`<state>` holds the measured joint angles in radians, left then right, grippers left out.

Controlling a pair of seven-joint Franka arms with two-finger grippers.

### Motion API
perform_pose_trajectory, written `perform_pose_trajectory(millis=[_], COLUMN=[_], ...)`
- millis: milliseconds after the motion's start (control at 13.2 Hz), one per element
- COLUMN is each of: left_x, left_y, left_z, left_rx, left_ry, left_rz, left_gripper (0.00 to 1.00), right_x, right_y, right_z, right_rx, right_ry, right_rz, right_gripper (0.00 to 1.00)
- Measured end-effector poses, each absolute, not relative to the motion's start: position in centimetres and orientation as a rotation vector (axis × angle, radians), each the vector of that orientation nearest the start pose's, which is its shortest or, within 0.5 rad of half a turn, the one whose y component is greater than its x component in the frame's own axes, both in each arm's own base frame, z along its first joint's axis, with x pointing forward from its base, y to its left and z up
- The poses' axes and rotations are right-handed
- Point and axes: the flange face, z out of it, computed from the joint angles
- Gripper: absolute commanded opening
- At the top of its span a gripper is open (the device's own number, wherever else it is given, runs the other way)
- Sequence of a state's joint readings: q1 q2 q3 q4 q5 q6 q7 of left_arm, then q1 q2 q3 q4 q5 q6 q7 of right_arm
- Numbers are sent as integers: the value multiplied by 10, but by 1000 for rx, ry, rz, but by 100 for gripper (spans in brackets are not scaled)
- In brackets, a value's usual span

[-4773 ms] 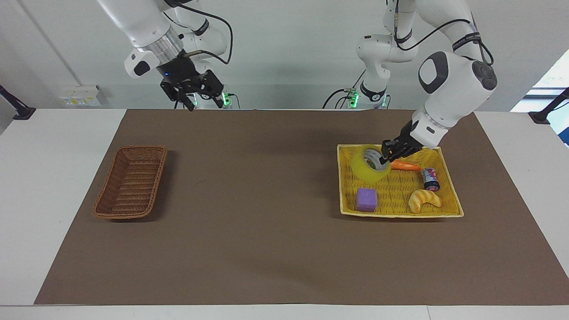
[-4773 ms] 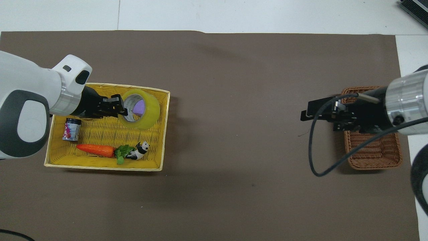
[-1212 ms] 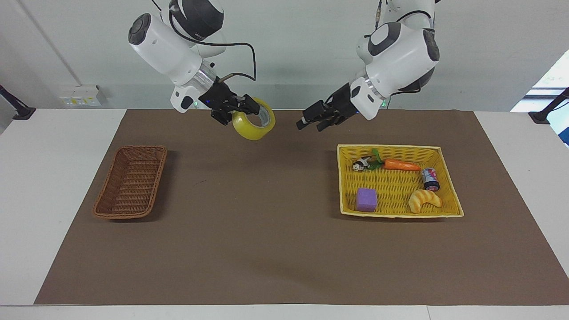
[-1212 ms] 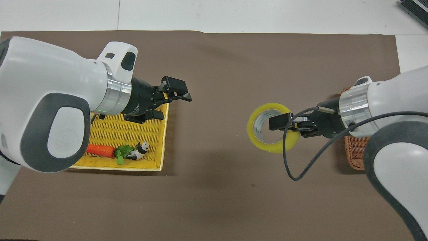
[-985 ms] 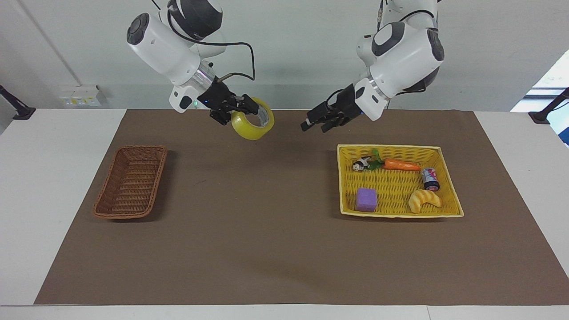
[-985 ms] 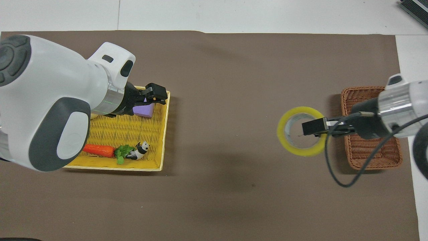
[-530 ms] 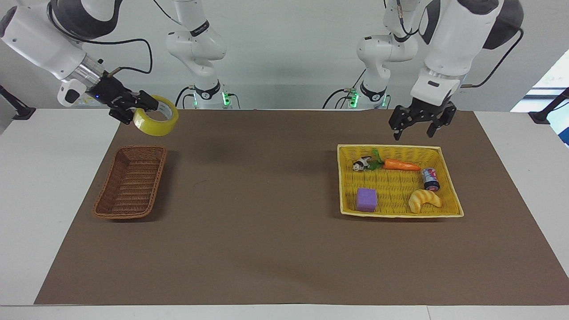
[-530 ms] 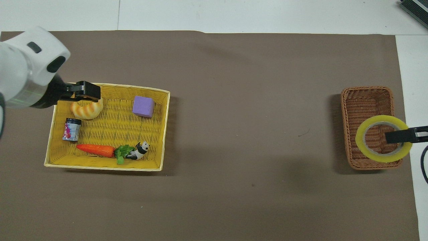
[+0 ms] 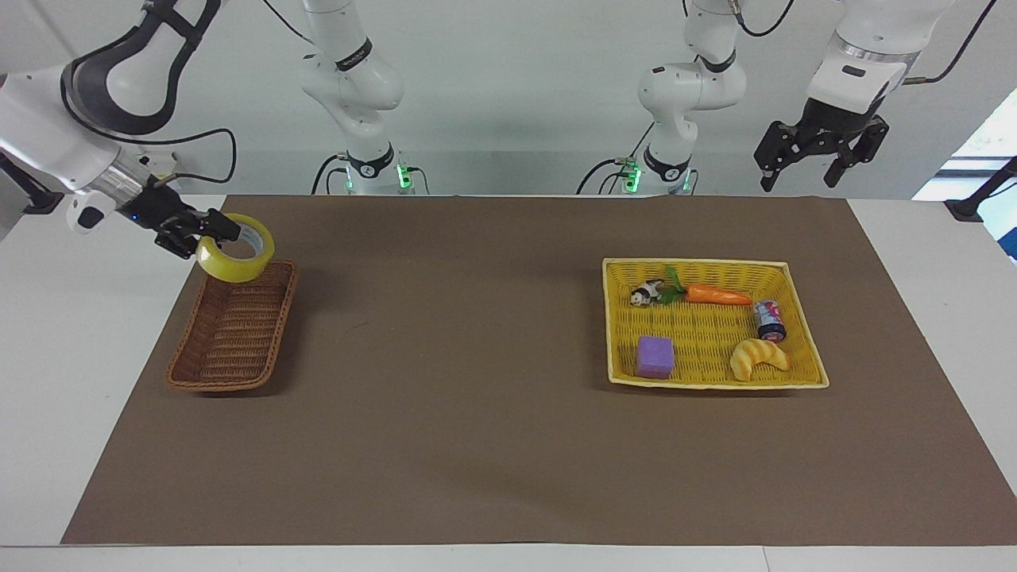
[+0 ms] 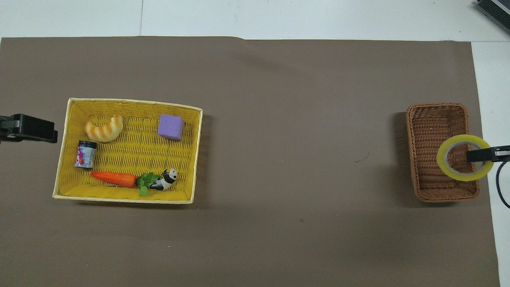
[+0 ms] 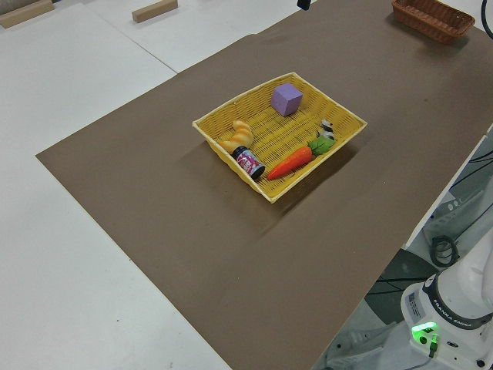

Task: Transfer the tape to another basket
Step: 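Lower the tape into the wicker basket and open the right gripper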

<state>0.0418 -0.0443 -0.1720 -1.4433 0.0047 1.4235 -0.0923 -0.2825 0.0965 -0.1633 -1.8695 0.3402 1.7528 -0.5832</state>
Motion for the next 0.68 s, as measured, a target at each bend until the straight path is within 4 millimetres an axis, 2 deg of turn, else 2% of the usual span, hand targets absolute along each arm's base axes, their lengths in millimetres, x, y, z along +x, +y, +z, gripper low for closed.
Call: perform_pose_trajectory(millis=[152,379,682], left_x=[518,518,519], left_y=[-70,-69,-62], left_z=[695,695,695], left_rx=[-3135,-3135,-3136], left_ry=[62,62,42], left_rz=[-41,-41,-41], left_gripper=[100,100,100], right_x=[525,533,542], right_y=[-220,-238,-237], right_z=[437,407,383], right_rx=[-2783,-2805,-2773], right_ry=[-112,-111,-61], right_rz=[41,8,-18], right_gripper=[0,0,0])
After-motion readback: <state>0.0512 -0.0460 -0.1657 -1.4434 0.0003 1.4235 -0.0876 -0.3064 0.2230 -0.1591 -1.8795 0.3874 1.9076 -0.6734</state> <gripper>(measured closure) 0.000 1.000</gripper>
